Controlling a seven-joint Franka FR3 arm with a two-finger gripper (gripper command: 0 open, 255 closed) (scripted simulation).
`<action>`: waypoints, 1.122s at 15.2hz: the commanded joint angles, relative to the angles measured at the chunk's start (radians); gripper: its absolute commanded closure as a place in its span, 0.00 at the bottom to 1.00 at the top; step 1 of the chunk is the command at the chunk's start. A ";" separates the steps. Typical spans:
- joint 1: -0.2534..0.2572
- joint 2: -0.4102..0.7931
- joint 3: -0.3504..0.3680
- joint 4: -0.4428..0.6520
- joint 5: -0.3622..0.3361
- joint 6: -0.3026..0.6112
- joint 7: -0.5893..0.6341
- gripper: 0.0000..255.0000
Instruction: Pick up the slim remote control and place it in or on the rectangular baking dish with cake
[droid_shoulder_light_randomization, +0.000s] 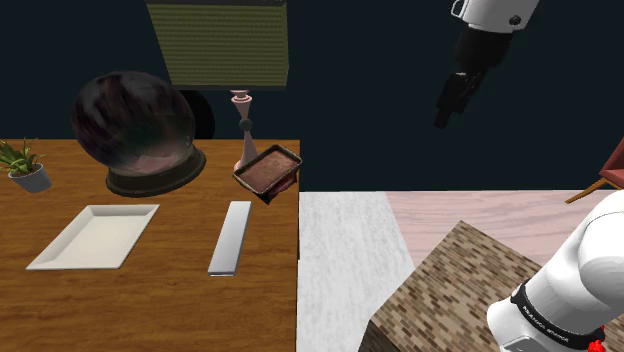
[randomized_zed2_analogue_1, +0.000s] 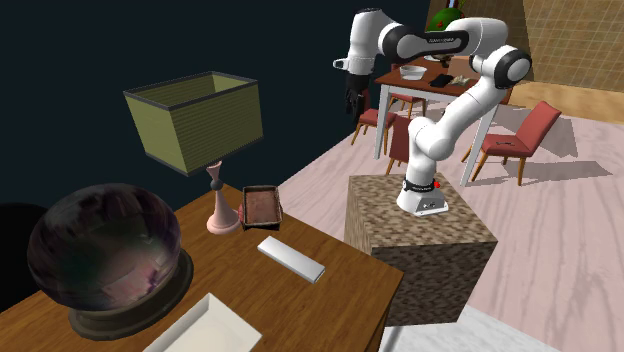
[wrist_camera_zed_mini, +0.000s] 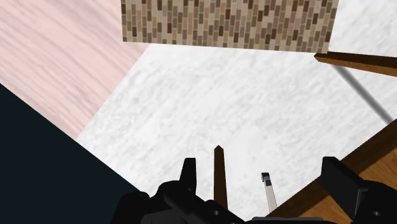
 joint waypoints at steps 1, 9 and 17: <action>0.000 0.000 0.000 0.000 0.000 0.000 0.000 0.00; 0.018 0.131 0.189 -0.009 0.102 0.133 0.271 0.00; 0.003 0.361 0.376 0.082 0.132 0.269 0.547 0.00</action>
